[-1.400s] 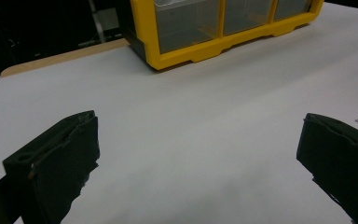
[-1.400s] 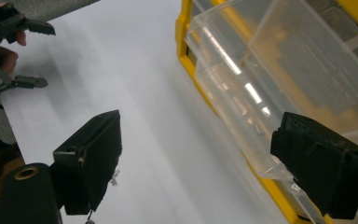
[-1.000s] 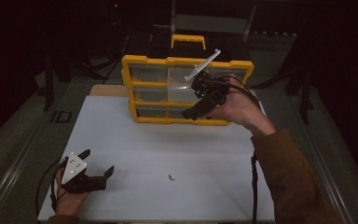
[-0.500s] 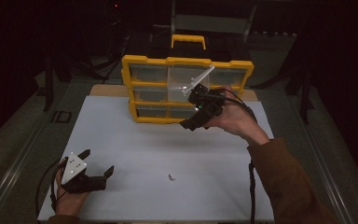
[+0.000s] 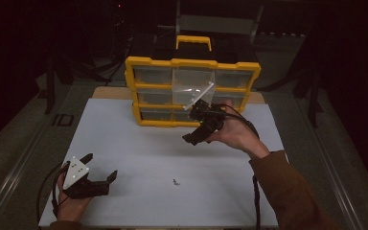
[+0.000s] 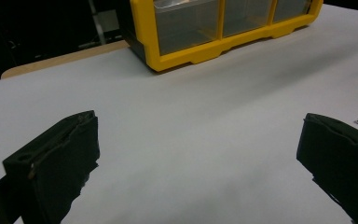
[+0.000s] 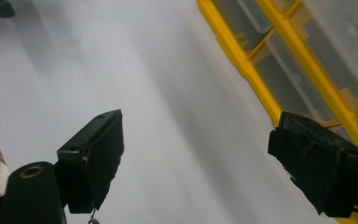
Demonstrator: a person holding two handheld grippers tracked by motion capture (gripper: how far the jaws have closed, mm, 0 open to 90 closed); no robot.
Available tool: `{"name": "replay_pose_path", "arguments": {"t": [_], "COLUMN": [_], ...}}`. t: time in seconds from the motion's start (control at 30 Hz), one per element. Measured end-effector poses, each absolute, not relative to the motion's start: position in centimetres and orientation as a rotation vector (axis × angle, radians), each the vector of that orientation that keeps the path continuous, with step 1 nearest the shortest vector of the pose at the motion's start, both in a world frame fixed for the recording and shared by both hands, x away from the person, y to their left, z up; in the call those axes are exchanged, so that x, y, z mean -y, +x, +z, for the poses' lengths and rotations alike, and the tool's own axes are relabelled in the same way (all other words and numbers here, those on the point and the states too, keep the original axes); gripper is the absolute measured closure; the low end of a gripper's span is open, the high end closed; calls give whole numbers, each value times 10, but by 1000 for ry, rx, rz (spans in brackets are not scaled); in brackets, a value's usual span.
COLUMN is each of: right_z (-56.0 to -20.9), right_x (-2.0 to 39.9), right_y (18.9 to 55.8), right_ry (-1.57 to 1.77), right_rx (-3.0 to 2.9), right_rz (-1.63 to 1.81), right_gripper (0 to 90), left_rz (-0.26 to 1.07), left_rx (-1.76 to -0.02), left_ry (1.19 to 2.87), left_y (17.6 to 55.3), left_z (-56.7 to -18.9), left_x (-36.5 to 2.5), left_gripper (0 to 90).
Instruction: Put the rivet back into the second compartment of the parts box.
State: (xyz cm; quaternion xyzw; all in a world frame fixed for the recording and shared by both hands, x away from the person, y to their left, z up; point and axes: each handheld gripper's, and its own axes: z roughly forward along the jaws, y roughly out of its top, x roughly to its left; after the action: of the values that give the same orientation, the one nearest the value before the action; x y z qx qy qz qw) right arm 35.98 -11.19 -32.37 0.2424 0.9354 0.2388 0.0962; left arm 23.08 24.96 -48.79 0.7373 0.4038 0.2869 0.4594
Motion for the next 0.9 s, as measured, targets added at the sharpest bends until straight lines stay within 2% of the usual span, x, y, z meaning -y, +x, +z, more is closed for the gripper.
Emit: {"name": "replay_pose_path", "arguments": {"t": [0.9], "right_z": [-373], "right_x": [95], "right_y": [343], "right_ry": [680], "right_rx": [-2795], "right_rz": [640], "right_gripper": [166], "left_rz": [703], "left_rx": [-994], "left_ry": [1815], "left_y": [231], "left_z": [-488], "left_x": [-250], "left_gripper": [0]}}
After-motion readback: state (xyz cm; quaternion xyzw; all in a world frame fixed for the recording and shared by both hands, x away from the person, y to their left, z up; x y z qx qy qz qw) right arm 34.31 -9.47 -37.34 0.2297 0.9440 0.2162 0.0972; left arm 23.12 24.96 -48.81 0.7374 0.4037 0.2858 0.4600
